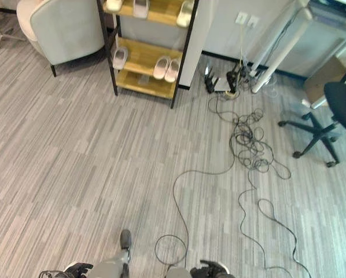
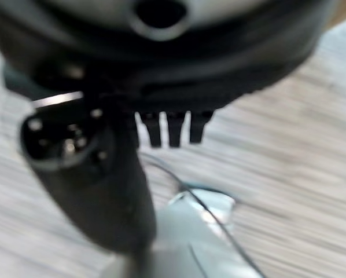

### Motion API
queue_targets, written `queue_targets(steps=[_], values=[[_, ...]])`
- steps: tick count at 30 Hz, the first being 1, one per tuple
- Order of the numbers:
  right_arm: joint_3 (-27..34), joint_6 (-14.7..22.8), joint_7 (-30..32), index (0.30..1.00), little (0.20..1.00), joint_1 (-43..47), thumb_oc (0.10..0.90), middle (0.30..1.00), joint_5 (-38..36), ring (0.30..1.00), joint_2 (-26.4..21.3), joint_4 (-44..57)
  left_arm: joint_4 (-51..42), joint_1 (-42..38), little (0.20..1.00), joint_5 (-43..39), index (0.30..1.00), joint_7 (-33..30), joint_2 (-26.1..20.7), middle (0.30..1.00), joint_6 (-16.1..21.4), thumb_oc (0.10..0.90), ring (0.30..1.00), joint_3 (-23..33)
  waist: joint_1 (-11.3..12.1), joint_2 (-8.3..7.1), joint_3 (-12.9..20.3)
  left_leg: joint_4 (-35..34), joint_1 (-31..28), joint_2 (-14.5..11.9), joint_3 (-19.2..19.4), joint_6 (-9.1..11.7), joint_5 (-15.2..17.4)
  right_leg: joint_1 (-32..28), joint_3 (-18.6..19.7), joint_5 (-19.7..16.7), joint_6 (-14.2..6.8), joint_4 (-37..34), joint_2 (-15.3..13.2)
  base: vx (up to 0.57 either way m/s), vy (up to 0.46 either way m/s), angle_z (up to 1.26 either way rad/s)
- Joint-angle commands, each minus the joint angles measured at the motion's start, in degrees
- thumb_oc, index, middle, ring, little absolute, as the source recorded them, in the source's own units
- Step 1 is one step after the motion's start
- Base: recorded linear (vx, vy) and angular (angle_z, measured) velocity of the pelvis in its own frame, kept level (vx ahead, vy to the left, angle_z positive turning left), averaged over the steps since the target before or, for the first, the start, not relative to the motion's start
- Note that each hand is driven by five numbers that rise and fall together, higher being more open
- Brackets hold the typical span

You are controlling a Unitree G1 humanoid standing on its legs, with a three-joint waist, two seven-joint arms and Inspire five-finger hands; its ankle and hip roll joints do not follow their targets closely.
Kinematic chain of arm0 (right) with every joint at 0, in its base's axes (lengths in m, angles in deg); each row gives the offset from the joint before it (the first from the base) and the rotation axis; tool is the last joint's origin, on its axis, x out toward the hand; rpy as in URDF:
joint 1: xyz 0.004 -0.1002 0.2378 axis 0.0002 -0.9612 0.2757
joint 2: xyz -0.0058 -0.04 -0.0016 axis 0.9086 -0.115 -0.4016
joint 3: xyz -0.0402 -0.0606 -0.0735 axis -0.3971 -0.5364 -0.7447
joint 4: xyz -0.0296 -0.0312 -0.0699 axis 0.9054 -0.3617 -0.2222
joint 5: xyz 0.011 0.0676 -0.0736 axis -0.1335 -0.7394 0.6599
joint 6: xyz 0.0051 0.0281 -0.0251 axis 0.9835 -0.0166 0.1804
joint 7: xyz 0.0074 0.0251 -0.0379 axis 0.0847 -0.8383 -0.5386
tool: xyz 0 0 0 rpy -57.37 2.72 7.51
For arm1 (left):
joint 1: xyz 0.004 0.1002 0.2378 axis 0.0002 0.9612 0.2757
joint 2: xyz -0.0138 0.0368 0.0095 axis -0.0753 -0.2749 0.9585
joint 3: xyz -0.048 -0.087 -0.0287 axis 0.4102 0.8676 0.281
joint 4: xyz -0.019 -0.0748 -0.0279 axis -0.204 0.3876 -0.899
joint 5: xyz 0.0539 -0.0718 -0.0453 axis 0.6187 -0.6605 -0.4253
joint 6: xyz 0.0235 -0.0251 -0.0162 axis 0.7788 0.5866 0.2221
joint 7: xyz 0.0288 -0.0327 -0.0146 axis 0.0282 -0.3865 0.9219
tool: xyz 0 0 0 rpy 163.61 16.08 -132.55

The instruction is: Arrange the slippers neatly on the shoe rack.

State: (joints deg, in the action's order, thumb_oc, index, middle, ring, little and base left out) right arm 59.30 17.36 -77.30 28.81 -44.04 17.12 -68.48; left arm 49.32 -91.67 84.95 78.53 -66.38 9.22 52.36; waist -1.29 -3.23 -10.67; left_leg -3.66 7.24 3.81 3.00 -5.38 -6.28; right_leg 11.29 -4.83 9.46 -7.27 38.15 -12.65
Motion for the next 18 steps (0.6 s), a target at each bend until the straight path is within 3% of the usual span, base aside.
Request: queue_targets(steps=[1, 2, 3, 4, 5, 8, 11, 14, 15, 16, 17, 18], values=[[-2.0, 1.4, -0.8, 0.900, 0.900, 2.5, 0.800, 0.900, -1.9, 0.900, 2.2, 3.4, -5.6, -5.8, 0.900, -6.2, 0.900, -1.5, 0.3, 0.900, 4.3, 0.800, 0.900, 3.6, -0.7, 4.09, -4.4, 2.6, -3.6, -1.8, -1.7, 1.9, 7.2, -2.8, -5.3, -9.2, 0.2, -6.4, 4.6, 0.16, 0.026, 0.50], [-2.0, 1.4, -0.8, 0.900, 0.900, 2.6, 0.800, 0.900, -1.9, 0.900, 2.2, 3.4, -5.6, -5.8, 0.900, -6.2, 0.900, -1.5, 0.3, 0.900, 4.3, 0.800, 0.900, 3.6, -0.8, 4.15, -4.4, 2.6, -3.5, -1.9, -1.7, 1.9, 7.2, -2.8, -5.4, -9.2, 0.3, -6.5, 4.6, 0.49, 0.007, 0.55], [-2.1, 1.5, -0.7, 0.900, 0.900, 2.7, 0.800, 0.900, -2.0, 0.900, 2.4, 3.6, -7.4, -7.1, 0.900, -8.1, 0.900, -1.9, 0.1, 0.900, 4.7, 0.800, 0.900, 3.9, -2.1, 4.20, -5.0, 1.5, -7.9, -1.7, -3.0, 2.5, 9.0, -0.1, -8.5, -5.6, 0.3, -11.7, 7.4, 0.49, -0.048, 0.51], [-1.8, 1.6, -0.6, 0.900, 0.900, 2.5, 0.800, 0.900, -2.3, 0.900, 2.2, 3.5, -7.8, -7.7, 0.900, -8.6, 0.900, -1.6, 0.2, 0.900, 4.9, 0.800, 0.900, 3.9, -2.6, 3.75, -4.8, 1.3, -9.1, -1.3, -3.3, 2.7, 10.1, 1.1, -9.4, -5.7, 0.0, -16.1, 7.9, 0.81, -0.122, 0.40], [-1.4, 1.3, -0.8, 0.900, 0.900, 1.7, 0.800, 0.900, -3.1, 0.900, 1.9, 2.9, -7.6, -8.1, 0.900, -7.8, 0.900, -1.4, 0.4, 0.900, 5.1, 0.800, 0.900, 3.2, -3.9, 2.93, -4.3, 0.5, -12.4, -0.7, -4.2, 3.2, 12.5, 2.3, -10.2, -6.8, 0.4, -25.7, 8.4, 0.63, -0.136, 0.39], [-0.2, 1.0, -1.1, 0.900, 0.900, 0.6, 0.800, 0.900, -3.3, 0.900, 1.7, 1.4, -6.1, -7.8, 0.900, -4.3, 0.900, -1.3, 1.1, 0.900, 5.2, 0.800, 0.900, 2.0, -5.9, 3.05, -3.8, -1.0, -17.2, -0.9, -5.8, 4.0, 15.1, 5.8, -10.4, -11.3, -0.4, -35.6, 8.4, 0.55, -0.139, 0.49], [1.6, 0.4, -1.4, 0.900, 0.900, -0.9, 0.800, 0.900, -3.0, 0.900, 1.4, -0.4, -2.5, -6.0, 0.900, 1.8, 0.900, -0.9, 2.3, 0.900, 4.8, 0.800, 0.900, -0.2, -8.2, 4.07, -3.0, -1.3, -20.8, -2.5, -6.5, 5.1, 17.6, 8.1, -9.8, -14.0, -1.8, -40.6, 7.4, 0.48, -0.159, 0.40], [2.9, 0.0, -1.5, 0.900, 0.900, -2.3, 0.800, 0.900, -3.0, 0.900, 1.1, -1.5, 0.2, -3.7, 0.900, 4.6, 0.900, -0.3, 3.3, 0.900, 4.2, 0.800, 0.900, -0.6, -9.2, 4.85, -2.1, -1.3, -23.2, -3.7, -6.3, 5.8, 19.5, 8.8, -9.6, -14.9, -2.1, -40.5, 6.6, 0.38, -0.155, 0.19], [2.9, 0.0, -1.5, 0.900, 0.900, -2.3, 0.800, 0.900, -3.0, 0.900, 1.1, -1.5, 0.3, -3.7, 0.900, 4.6, 0.900, -0.3, 3.4, 0.900, 4.2, 0.800, 0.900, -0.6, -9.2, 4.97, -2.1, -1.3, -23.3, -3.8, -6.2, 5.8, 19.5, 8.7, -9.7, -14.9, -2.1, -40.5, 6.7, 0.54, -0.274, 0.10], [3.9, -0.2, -1.8, 0.900, 0.900, -3.4, 0.800, 0.900, -3.6, 0.900, 0.7, -2.3, 2.9, -0.8, 0.900, 5.5, 0.900, 0.2, 4.2, 0.900, 3.5, 0.800, 0.900, 0.7, -9.1, 5.26, -0.7, 1.2, -24.0, -4.8, -5.7, 7.2, 19.5, 6.2, -10.7, -15.6, -0.4, -40.8, 6.9, 0.52, -0.285, -0.07], [4.3, -0.3, -2.0, 0.900, 0.900, -3.5, 0.800, 0.900, -3.9, 0.900, 0.2, -2.6, 3.5, 0.0, 0.900, 5.9, 0.900, 0.3, 4.5, 0.900, 3.2, 0.800, 0.900, 1.0, -9.1, 5.66, -0.5, 5.4, -23.0, -5.8, -5.7, 8.2, 17.6, 4.6, -10.1, -15.3, 0.6, -40.6, 7.9, 0.66, -0.381, -0.11], [4.5, -0.2, -2.2, 0.900, 0.900, -3.6, 0.800, 0.900, -4.3, 0.900, -0.1, -2.9, 4.0, 0.9, 0.900, 5.7, 0.900, 0.4, 5.0, 0.900, 3.1, 0.800, 0.900, 1.4, -8.9, 6.07, -0.1, 11.5, -21.2, -6.9, -5.1, 9.7, 13.2, 2.3, -9.4, -14.7, 1.6, -40.2, 9.3, 0.45, -0.320, -0.13]])
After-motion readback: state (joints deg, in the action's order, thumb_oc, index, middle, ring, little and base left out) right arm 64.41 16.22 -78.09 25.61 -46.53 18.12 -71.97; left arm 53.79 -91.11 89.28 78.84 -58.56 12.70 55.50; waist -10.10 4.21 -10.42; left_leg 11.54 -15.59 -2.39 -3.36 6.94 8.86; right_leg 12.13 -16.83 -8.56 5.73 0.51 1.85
